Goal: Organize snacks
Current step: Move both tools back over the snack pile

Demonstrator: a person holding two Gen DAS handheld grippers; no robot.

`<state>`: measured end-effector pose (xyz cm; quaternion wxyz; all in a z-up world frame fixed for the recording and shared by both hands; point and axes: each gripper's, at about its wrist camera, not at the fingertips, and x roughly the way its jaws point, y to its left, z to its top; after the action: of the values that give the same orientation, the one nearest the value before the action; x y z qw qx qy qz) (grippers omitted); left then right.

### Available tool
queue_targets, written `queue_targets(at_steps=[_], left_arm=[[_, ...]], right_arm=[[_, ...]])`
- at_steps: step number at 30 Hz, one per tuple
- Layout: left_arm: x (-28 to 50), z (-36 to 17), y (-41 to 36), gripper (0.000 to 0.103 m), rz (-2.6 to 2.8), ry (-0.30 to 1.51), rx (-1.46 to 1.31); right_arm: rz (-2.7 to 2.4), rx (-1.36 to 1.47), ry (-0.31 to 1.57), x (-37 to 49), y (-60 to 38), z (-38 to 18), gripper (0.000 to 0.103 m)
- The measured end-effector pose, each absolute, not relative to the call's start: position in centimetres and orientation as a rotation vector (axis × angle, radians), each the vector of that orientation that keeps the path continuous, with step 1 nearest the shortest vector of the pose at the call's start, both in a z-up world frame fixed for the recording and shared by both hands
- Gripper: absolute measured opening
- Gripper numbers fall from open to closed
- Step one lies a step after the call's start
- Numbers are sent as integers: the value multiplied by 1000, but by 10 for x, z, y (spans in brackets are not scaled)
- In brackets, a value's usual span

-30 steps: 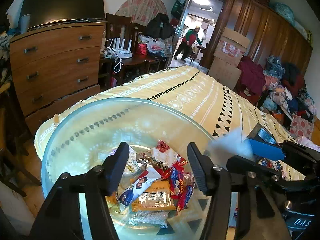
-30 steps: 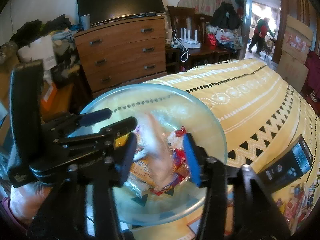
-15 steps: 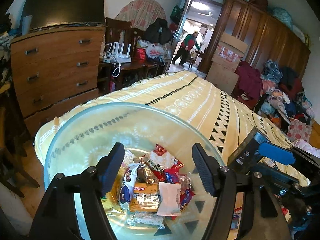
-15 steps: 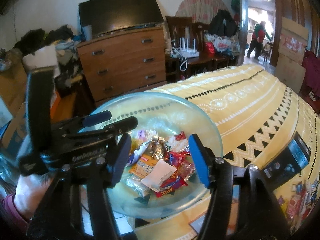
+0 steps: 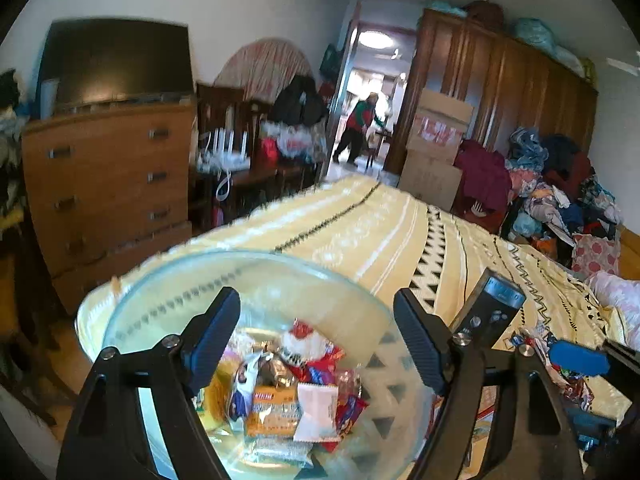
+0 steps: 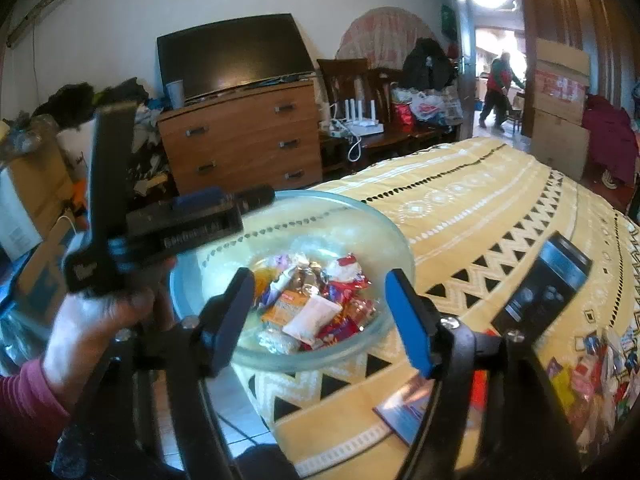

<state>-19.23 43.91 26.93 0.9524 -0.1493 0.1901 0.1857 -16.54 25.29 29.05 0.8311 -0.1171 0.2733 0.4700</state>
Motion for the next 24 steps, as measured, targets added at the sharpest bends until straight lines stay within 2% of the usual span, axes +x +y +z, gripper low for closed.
queue_targets(at_steps=[2,11,14,19,24], left_arm=[[-196,278,427,88,373,353,-261],[-217,313,384,95,350,176,-149],[-224,323,362,103,360,114,-84],[-215,326,318,103,331,122,-18],[-193,316,277,103,232,195,-19]], right_arm=[[986,-244,576,-169,240,289,77],[879,-246,532,-179,173,285,78],[815,-234,491,-184,144,290,88],[617,-278,368,-197,98,291,103],[422,-305,350,-205,54,278,103]])
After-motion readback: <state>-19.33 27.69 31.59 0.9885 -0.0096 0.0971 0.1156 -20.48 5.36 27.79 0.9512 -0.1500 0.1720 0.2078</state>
